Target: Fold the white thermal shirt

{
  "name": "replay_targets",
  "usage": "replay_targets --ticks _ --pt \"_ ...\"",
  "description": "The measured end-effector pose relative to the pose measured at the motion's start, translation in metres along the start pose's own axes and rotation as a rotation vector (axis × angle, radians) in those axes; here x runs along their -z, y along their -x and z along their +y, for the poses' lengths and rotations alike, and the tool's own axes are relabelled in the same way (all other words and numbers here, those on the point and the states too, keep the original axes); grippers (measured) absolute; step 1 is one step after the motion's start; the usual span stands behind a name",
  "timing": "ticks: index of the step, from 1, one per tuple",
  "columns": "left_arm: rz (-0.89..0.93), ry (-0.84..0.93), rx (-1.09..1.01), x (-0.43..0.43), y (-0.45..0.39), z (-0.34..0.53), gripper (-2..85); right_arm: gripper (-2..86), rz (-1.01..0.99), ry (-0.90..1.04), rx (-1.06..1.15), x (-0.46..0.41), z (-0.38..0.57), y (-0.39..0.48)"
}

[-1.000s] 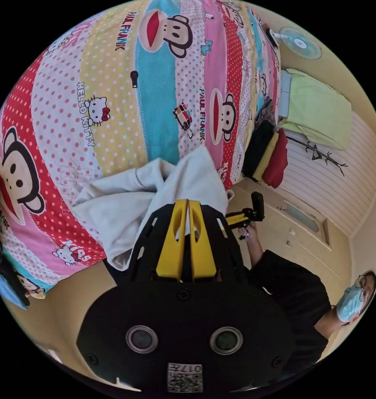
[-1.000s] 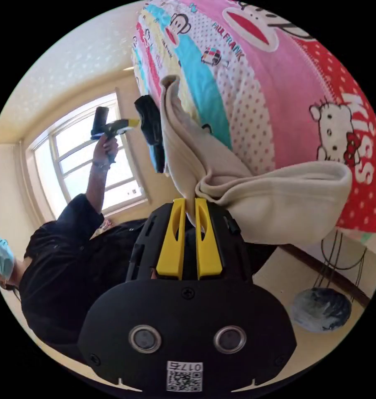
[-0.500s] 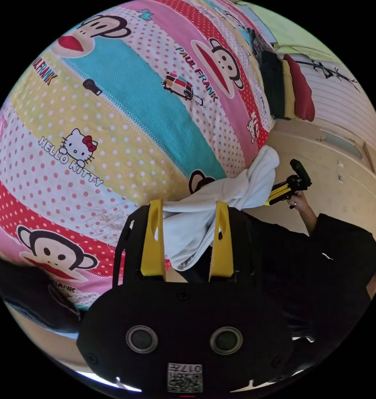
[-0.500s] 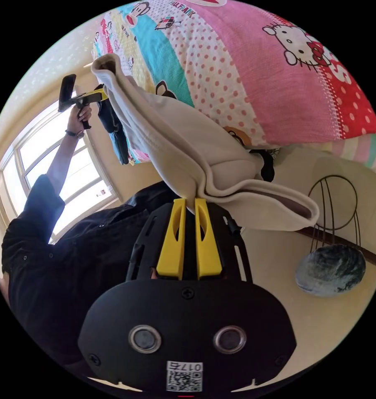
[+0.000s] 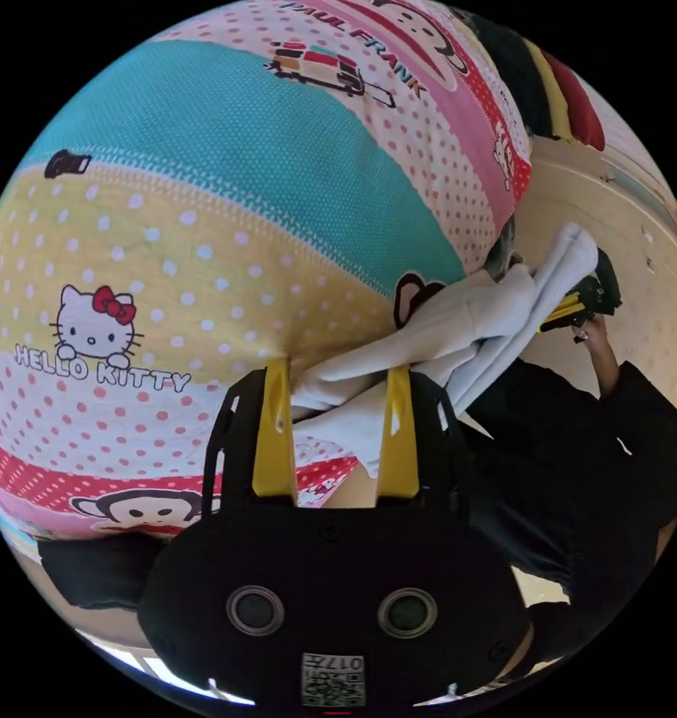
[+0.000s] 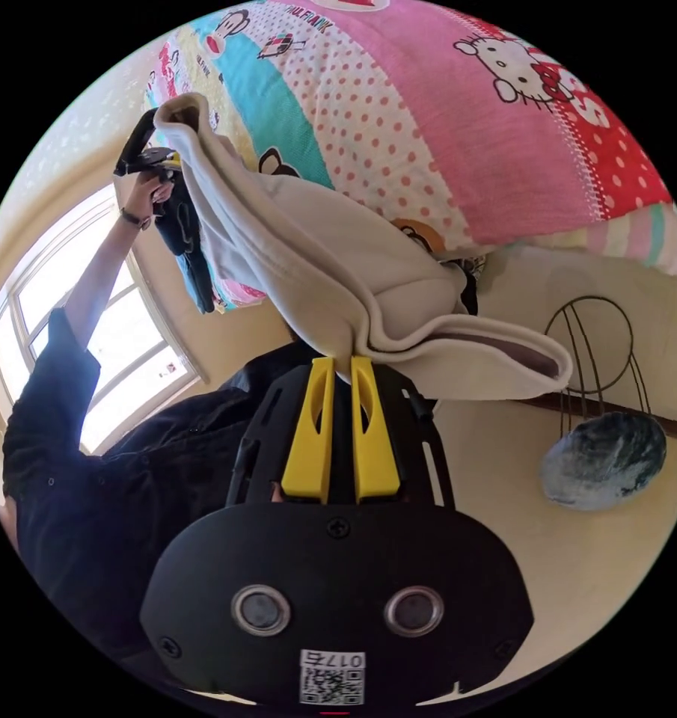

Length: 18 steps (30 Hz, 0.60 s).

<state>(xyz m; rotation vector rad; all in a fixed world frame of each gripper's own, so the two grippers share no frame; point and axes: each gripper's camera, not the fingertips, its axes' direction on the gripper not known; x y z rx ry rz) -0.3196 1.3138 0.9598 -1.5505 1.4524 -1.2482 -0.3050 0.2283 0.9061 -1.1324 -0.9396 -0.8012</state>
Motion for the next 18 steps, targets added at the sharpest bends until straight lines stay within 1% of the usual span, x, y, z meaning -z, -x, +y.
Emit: replay_targets --ticks 1,2,3,5,6,7,8,9,10,11,12,13,14,15,17,18 --pt "0.099 0.003 0.003 -0.001 0.0 0.001 5.4 2.4 -0.001 -0.017 -0.008 0.001 0.003 -0.002" --pt "0.239 -0.005 -0.009 -0.003 -0.002 0.004 5.2 2.4 -0.001 -0.054 -0.025 0.003 0.01 -0.006" --pt "0.29 -0.019 -0.011 -0.004 -0.003 0.008 5.1 2.4 0.005 -0.095 -0.044 0.005 0.019 -0.011" --pt "0.466 -0.121 -0.052 0.001 -0.02 0.033 4.7 2.4 -0.003 -0.141 -0.068 0.007 0.032 -0.02" --pt "0.522 -0.156 -0.073 0.003 -0.026 0.04 4.6 2.5 -0.025 -0.155 -0.068 0.008 0.041 -0.026" --pt "0.617 -0.238 -0.118 0.008 -0.041 0.057 4.3 2.5 -0.039 -0.158 -0.064 0.007 0.045 -0.029" --pt "0.667 -0.339 -0.152 0.015 -0.058 0.076 4.1 2.5 -0.06 -0.163 -0.056 0.007 0.054 -0.034" --pt "0.679 -0.395 -0.166 0.019 -0.068 0.087 4.1 2.6 -0.063 -0.177 -0.047 0.007 0.065 -0.039" --pt "0.697 -0.503 -0.196 0.026 -0.088 0.107 4.0 2.6 -0.062 -0.192 -0.032 0.008 0.071 -0.04" --pt "0.729 -0.618 -0.22 0.033 -0.108 0.127 3.9 2.7 -0.072 -0.232 0.032 0.011 0.086 -0.041" --pt "0.744 -0.678 -0.225 0.036 -0.117 0.138 3.9 2.7 -0.123 -0.259 0.1 0.012 0.102 -0.045" --pt "0.757 -0.801 -0.225 0.043 -0.134 0.159 3.8 2.7 -0.168 -0.266 0.117 0.012 0.109 -0.049" --pt "0.726 -0.901 -0.212 0.05 -0.154 0.178 3.8 2.7 -0.265 -0.285 0.143 0.012 0.122 -0.059" --pt "0.705 -0.939 -0.217 0.053 -0.165 0.187 3.7 2.7 -0.345 -0.321 0.176 0.013 0.135 -0.068" --pt "0.606 -1.056 -0.31 0.073 -0.216 0.216 3.7 2.5 -0.428 -0.375 0.228 0.015 0.156 -0.078" --pt "0.577 -1.082 -0.347 0.08 -0.229 0.224 3.6 2.3 -0.455 -0.402 0.261 0.014 0.167 -0.081"
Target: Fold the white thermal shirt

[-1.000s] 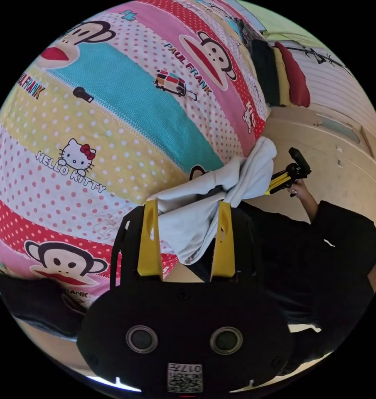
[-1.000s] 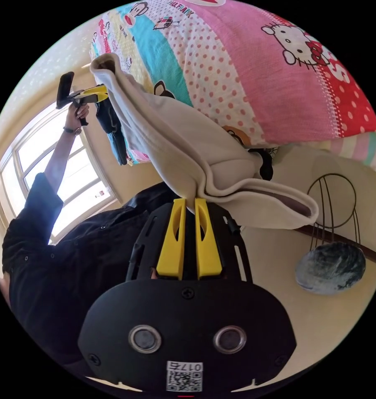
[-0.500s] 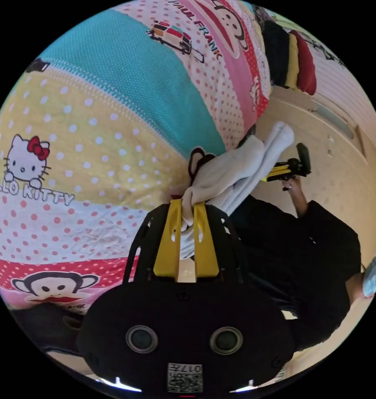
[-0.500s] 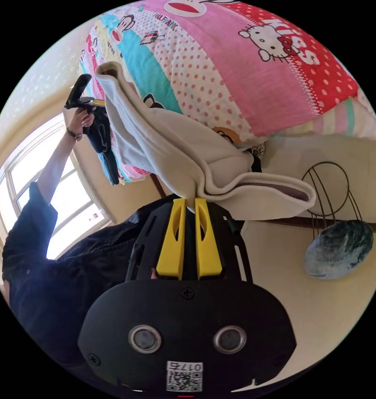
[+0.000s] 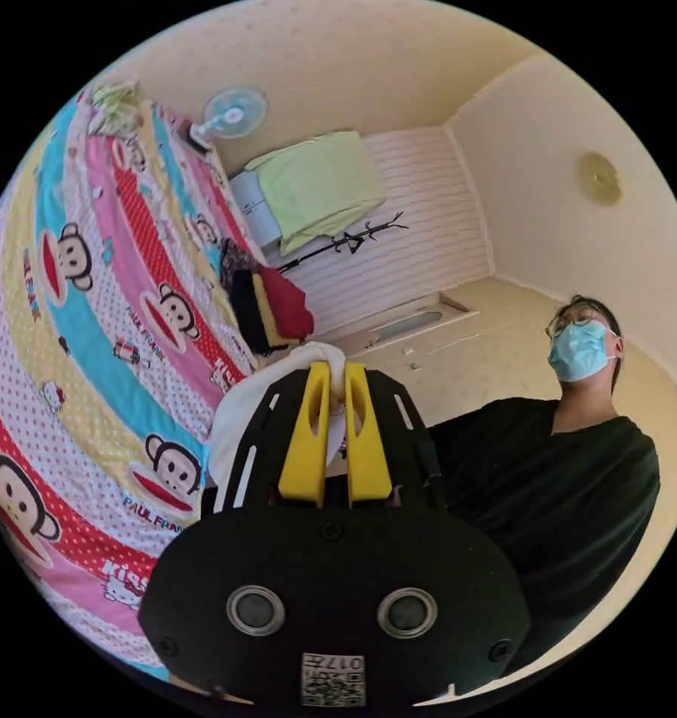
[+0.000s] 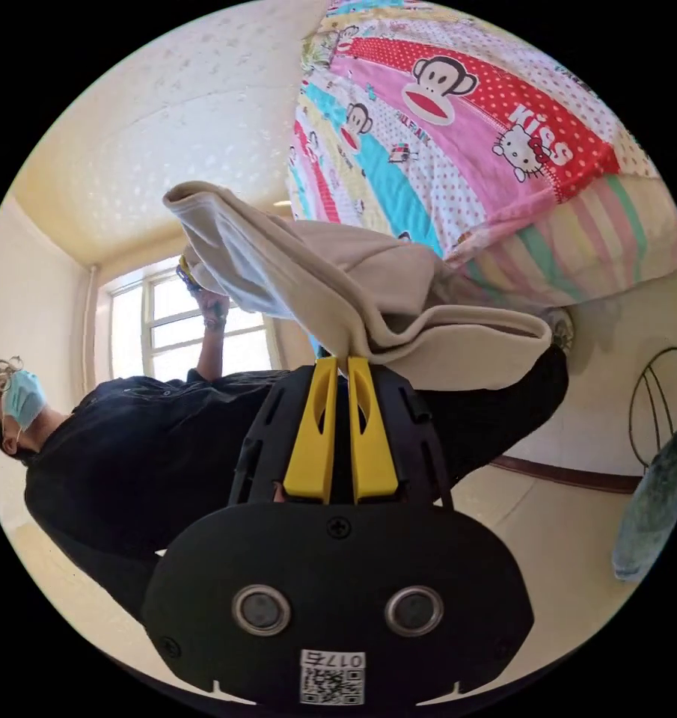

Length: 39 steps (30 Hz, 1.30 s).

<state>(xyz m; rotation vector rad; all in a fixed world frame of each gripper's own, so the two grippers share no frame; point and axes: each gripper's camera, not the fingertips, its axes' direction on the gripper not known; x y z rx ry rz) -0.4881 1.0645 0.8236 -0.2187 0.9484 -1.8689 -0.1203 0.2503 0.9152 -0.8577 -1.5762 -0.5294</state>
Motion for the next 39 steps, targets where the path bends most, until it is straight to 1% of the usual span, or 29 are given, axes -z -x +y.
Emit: replay_targets --ticks 2,3,5,6,8,9,12,14,15,16,18,22,25,27,28,30,32,34,36,39 --pt "0.039 -0.008 -0.187 0.0 -0.063 -0.016 3.5 2.0 -0.025 -0.019 0.06 0.003 0.014 0.005" --pt "0.051 -0.012 -0.235 0.001 -0.08 -0.02 3.5 1.7 -0.035 -0.019 0.11 0.004 0.023 0.01" --pt "0.069 -0.035 -0.433 0.004 -0.15 -0.028 3.7 1.2 -0.081 -0.002 0.208 0.007 0.036 0.019" --pt "0.069 -0.046 -0.473 0.004 -0.166 -0.028 3.7 1.1 -0.121 -0.015 0.266 0.012 0.044 0.023" --pt "0.079 -0.081 -0.613 0.001 -0.221 -0.02 3.7 1.2 -0.158 -0.083 0.334 0.026 0.055 0.029" --pt "0.079 -0.078 -0.64 -0.002 -0.233 -0.017 3.6 1.5 -0.174 -0.135 0.381 0.035 0.06 0.033" --pt "-0.013 -0.022 -0.764 -0.037 -0.29 0.006 3.5 3.3 -0.157 -0.221 0.494 0.045 0.059 0.049" --pt "-0.102 0.057 -0.878 -0.071 -0.328 0.032 3.6 6.3 -0.175 -0.235 0.588 0.039 0.052 0.066" --pt "-0.115 0.07 -0.894 -0.077 -0.334 0.037 3.6 9.0 -0.192 -0.235 0.643 0.031 0.046 0.079" --pt "-0.118 0.078 -0.904 -0.086 -0.344 0.047 3.6 9.9 -0.191 -0.23 0.669 0.026 0.043 0.085" --pt "-0.089 0.054 -0.913 -0.091 -0.353 0.06 3.6 13.3 -0.155 -0.183 0.753 -0.001 0.032 0.112" --pt "0.082 -0.095 -0.867 -0.07 -0.348 0.09 3.6 17.5 -0.194 -0.159 0.821 -0.036 0.03 0.141" --pt "0.166 -0.176 -0.821 -0.06 -0.34 0.12 3.6 20.4 -0.178 -0.234 0.859 -0.053 0.046 0.149" --pt "0.181 -0.206 -0.828 -0.06 -0.343 0.143 3.6 23.5 -0.155 -0.272 0.907 -0.068 0.067 0.15" --pt "0.191 -0.218 -0.83 -0.063 -0.346 0.156 3.6 24.1 -0.169 -0.261 0.924 -0.073 0.073 0.151" --pt "0.202 -0.229 -0.823 -0.069 -0.352 0.172 3.7 24.5 -0.316 -0.154 0.992 -0.093 0.099 0.153" --pt "0.228 -0.211 -0.842 -0.081 -0.366 0.188 3.6 24.6 -0.392 -0.099 1.016 -0.108 0.12 0.153" --pt "0.255 -0.199 -0.868 -0.09 -0.379 0.2 3.6 24.7 -0.398 -0.067 1.027 -0.121 0.141 0.153" --pt "0.267 -0.199 -0.885 -0.099 -0.393 0.21 3.6 24.9 -0.35 -0.057 1.033 -0.131 0.168 0.152" --pt "0.291 -0.208 -0.913 -0.109 -0.416 0.226 3.7 24.3 -0.378 -0.127 1.013 -0.135 0.198 0.134"
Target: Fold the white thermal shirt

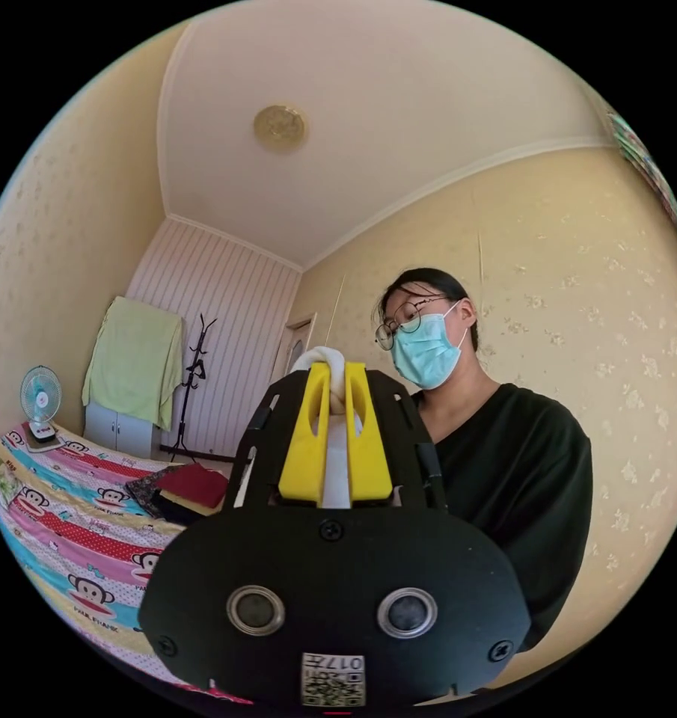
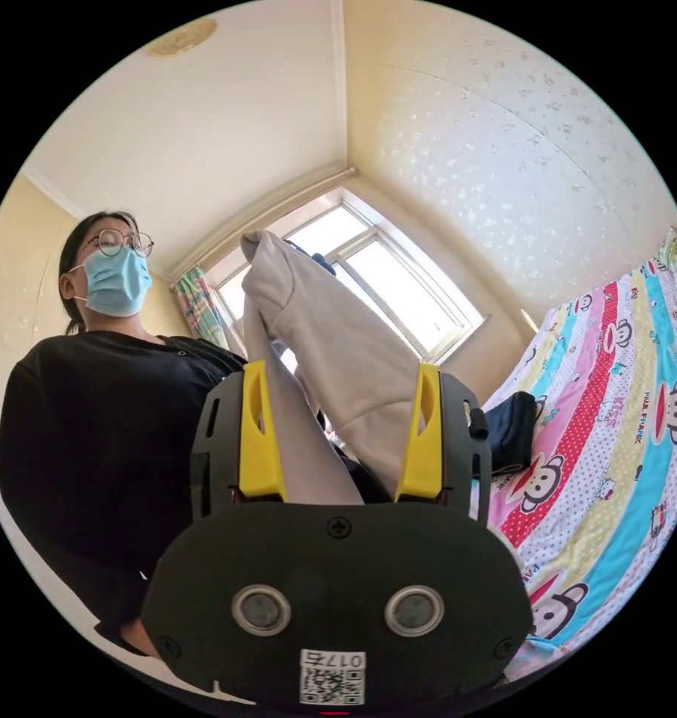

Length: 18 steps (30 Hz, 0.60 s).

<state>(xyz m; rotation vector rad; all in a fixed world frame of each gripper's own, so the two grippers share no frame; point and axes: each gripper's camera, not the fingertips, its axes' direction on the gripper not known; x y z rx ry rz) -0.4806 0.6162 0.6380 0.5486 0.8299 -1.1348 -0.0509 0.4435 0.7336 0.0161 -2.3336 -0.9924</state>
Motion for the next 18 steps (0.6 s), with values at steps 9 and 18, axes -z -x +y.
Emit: replay_targets --ticks 9,18 --pt "0.185 -0.089 -0.041 -0.03 -0.058 -0.007 3.7 23.2 0.196 -0.085 0.036 -0.031 0.05 0.018" --pt "0.293 -0.179 -0.074 -0.028 -0.121 -0.002 3.7 18.0 0.066 0.075 0.146 -0.123 0.09 0.042"
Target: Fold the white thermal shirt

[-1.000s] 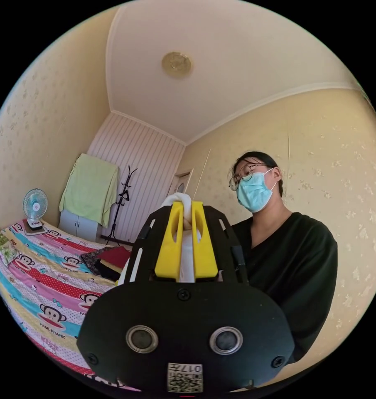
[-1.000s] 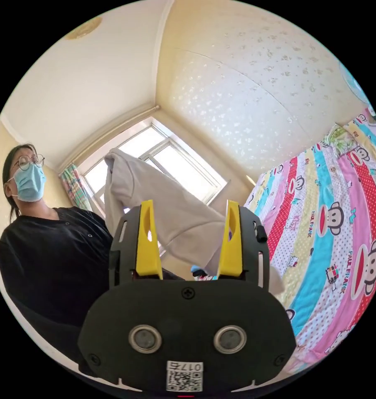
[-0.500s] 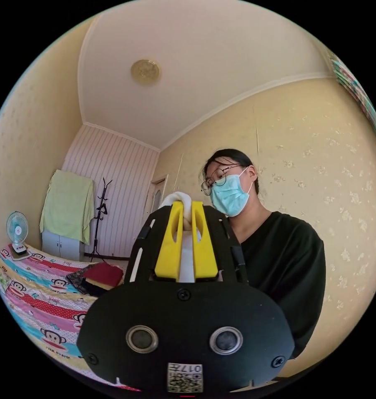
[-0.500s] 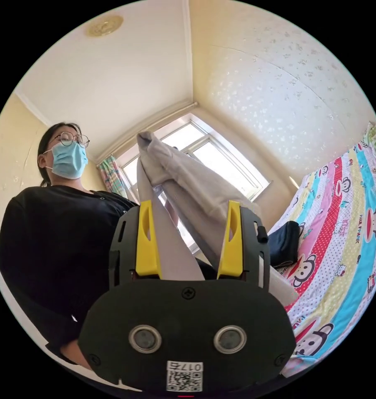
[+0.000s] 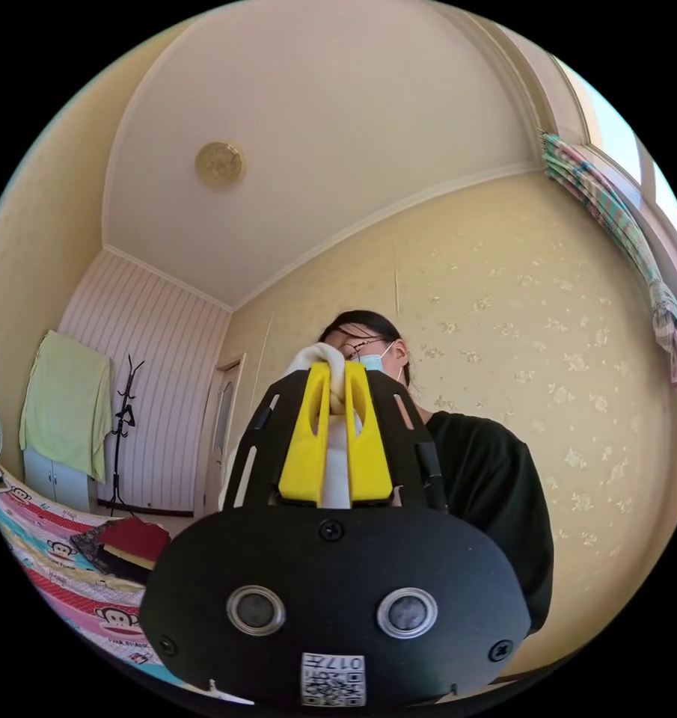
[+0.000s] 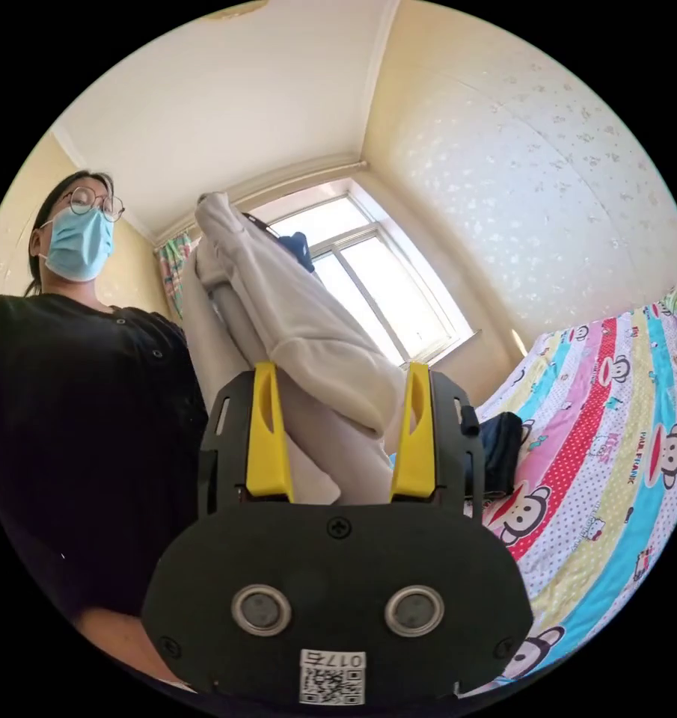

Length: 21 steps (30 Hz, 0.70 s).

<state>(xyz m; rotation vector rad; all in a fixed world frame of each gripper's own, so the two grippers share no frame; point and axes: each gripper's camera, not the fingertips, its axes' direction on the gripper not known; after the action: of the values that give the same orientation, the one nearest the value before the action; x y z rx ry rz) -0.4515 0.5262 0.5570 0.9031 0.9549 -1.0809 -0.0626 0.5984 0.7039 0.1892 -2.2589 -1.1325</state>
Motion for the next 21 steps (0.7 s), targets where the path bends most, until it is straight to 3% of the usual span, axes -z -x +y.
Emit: replay_targets --ticks 4,6,9,13,16,21 --pt "0.038 0.007 -0.04 -0.006 -0.03 -0.003 3.6 9.2 -0.168 -0.053 -0.099 -0.012 0.022 0.001" --pt "0.025 -0.01 -0.048 -0.005 -0.041 -0.004 3.6 7.0 -0.26 -0.195 -0.167 0.005 0.028 -0.002" --pt "0.006 -0.048 -0.047 0.0 -0.053 -0.003 3.6 6.6 -0.189 -0.266 -0.055 0.012 0.027 0.021" --pt "0.064 -0.12 -0.04 0.01 -0.056 0.001 3.6 7.0 -0.107 -0.172 -0.023 -0.01 0.021 0.04" --pt "0.087 -0.155 -0.014 0.017 -0.052 0.0 3.6 6.2 -0.011 0.002 -0.091 -0.048 0.028 0.034" --pt "0.028 -0.137 0.006 0.031 -0.061 -0.008 3.7 3.7 -0.184 0.058 -0.497 -0.068 0.03 0.001"
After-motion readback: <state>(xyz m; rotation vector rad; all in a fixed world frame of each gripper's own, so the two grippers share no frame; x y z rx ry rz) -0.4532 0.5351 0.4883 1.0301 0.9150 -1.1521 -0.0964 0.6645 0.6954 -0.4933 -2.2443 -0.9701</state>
